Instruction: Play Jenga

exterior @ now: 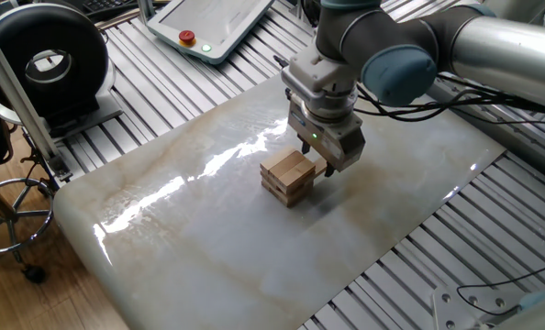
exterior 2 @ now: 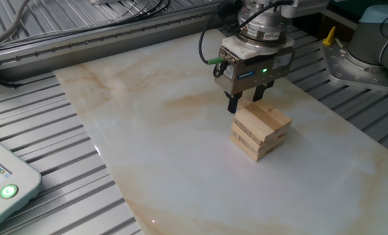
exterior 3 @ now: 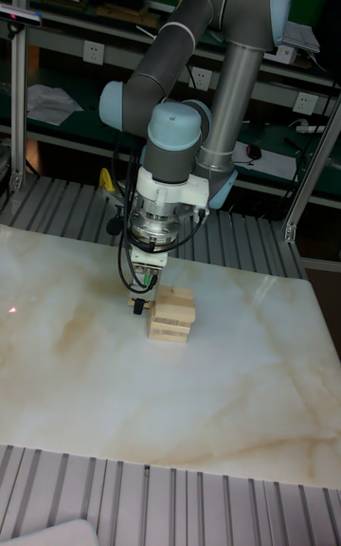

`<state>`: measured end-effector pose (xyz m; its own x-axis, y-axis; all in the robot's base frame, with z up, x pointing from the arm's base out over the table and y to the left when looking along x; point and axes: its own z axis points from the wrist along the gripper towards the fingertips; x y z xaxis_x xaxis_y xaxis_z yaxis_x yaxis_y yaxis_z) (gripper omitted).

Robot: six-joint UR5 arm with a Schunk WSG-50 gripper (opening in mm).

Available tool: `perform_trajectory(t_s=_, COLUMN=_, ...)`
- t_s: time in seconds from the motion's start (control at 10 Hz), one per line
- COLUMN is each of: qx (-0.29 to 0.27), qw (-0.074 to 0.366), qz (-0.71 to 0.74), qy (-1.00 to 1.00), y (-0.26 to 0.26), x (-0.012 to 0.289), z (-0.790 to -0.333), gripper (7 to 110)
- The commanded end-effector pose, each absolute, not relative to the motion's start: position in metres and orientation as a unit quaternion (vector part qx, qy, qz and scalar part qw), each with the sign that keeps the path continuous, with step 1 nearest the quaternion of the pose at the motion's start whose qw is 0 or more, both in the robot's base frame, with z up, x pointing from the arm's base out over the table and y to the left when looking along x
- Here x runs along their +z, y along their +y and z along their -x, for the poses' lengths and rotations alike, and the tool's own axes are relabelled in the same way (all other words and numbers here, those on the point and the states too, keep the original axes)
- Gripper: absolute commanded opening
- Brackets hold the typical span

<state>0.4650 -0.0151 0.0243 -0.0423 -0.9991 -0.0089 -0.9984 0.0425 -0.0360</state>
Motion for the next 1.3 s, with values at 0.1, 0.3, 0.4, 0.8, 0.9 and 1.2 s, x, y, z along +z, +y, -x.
perform_trajectory(t_s=0.1, qx=-0.014, qw=0.017, qz=0.690, qy=0.724, y=-0.019, x=0.024, z=-0.468, gripper=66)
perform_trajectory(t_s=0.3, qx=-0.016, qw=0.016, qz=0.690, qy=0.724, y=-0.021, x=0.024, z=-0.469, gripper=66)
perform_trajectory(t_s=0.4, qx=-0.016, qw=0.016, qz=0.691, qy=0.722, y=-0.022, x=0.024, z=-0.469, gripper=66)
perform_trajectory(t_s=0.8, qx=-0.004, qw=0.024, qz=0.694, qy=0.719, y=-0.016, x=0.024, z=-0.469, gripper=66)
perform_trajectory(t_s=0.9, qx=0.006, qw=0.030, qz=0.695, qy=0.719, y=-0.011, x=0.024, z=-0.468, gripper=66)
perform_trajectory(t_s=1.2, qx=0.014, qw=0.030, qz=0.699, qy=0.715, y=-0.009, x=0.021, z=-0.464, gripper=66)
